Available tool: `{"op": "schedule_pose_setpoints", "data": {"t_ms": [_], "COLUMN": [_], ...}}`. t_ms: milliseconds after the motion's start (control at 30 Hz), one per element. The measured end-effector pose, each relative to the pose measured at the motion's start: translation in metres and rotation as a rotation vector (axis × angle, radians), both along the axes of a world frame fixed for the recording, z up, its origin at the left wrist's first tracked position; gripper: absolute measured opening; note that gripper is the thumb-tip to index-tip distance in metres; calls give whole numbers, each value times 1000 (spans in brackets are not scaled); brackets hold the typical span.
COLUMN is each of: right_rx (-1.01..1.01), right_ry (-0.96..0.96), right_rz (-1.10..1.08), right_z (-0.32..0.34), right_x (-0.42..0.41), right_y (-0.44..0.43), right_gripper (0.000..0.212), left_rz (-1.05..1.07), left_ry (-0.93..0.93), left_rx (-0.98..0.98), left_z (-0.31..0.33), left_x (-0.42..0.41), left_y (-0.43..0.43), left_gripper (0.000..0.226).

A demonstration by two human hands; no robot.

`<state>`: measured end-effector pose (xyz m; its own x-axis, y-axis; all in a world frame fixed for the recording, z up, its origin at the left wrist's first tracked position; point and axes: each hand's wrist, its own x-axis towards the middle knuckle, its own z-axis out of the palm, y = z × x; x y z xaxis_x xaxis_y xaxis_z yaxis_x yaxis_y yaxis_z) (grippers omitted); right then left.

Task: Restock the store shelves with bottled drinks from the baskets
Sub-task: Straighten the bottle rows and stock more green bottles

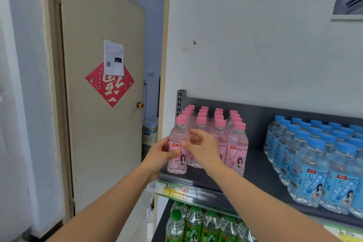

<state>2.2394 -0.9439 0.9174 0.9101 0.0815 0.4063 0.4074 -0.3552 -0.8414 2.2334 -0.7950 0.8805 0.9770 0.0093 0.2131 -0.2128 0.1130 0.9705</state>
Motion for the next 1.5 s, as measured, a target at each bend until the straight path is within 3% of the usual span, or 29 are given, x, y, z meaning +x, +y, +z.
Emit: {"op": "schedule_pose_setpoints", "data": {"t_ms": [333, 467, 600, 900, 1100, 1233, 1367, 1500], "right_rx": [-33, -27, -7, -68, -159, -219, -296, -397], "right_ry": [-34, -25, 14, 50, 26, -64, -62, 29], "right_rz": [-75, -49, -41, -46, -198, -253, -242, -194], "right_z": [-13, -14, -15, -13, -33, -50, -72, -106], "right_x": [10, 5, 3, -5, -28, -60, -95, -134], "right_y": [3, 2, 1, -3, -48, -74, -100, -139], "right_gripper": [55, 52, 47, 40, 24, 12, 6, 3], "left_rz": [25, -29, -41, -51, 92, 351, 486, 459], "left_ry": [-58, -35, -54, -65, -66, -89, -204, -228], "left_rx": [200, 190, 207, 269, 370, 540, 654, 765], "left_z": [-2, -3, -1, -3, -8, -22, -40, -76], "left_x": [15, 17, 13, 11, -5, -25, -68, -121], "left_y": [6, 10, 7, 10, 1, -9, -30, -72], "left_gripper": [39, 60, 43, 45, 47, 61, 38, 24]}}
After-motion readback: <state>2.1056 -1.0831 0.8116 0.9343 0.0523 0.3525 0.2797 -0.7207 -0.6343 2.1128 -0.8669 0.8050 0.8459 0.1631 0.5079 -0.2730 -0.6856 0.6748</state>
